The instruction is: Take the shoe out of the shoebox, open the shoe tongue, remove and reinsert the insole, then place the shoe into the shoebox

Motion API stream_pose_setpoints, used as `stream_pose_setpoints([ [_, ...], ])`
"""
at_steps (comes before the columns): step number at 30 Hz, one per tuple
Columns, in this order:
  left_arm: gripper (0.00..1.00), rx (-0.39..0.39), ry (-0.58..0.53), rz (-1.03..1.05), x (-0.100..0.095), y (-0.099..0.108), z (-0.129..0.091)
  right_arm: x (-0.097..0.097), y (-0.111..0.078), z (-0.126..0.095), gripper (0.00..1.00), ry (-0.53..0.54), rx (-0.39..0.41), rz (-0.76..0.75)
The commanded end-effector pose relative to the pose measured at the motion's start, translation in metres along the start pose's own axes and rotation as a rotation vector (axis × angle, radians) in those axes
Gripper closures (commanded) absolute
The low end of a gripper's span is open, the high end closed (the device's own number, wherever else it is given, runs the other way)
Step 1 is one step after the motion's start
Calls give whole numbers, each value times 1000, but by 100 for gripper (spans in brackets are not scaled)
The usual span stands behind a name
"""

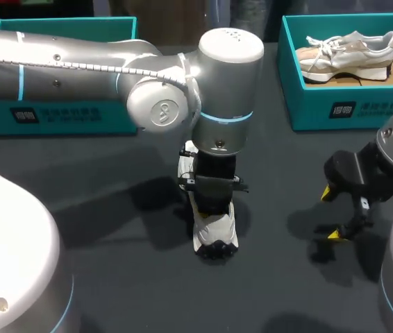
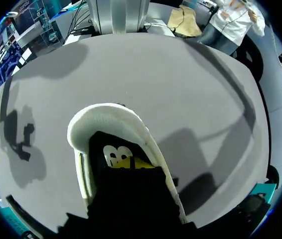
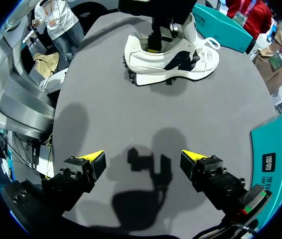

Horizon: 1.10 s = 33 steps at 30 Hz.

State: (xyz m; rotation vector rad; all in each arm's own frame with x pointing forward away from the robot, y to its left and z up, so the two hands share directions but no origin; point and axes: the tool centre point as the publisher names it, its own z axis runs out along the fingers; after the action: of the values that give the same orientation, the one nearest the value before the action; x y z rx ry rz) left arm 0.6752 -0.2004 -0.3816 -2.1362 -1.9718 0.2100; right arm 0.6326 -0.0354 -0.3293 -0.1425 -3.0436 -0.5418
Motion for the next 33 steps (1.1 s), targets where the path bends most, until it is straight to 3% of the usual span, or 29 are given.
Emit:
stream_pose_setpoints([
  [1,100,36,-80,4,13,3,-11,2,0,0,0,-4,1,0],
  [8,100,54,-202,-15,5,-4,-21,2,0,0,0,-4,1,0],
  [20,100,76,-232,-51,-24,-14,-4,2,0,0,0,-4,1,0],
  [27,100,42,-204,-84,-22,-3,14,2,0,0,0,-4,1,0],
  [33,100,26,-184,-97,-8,4,14,2,0,0,0,-4,1,0],
])
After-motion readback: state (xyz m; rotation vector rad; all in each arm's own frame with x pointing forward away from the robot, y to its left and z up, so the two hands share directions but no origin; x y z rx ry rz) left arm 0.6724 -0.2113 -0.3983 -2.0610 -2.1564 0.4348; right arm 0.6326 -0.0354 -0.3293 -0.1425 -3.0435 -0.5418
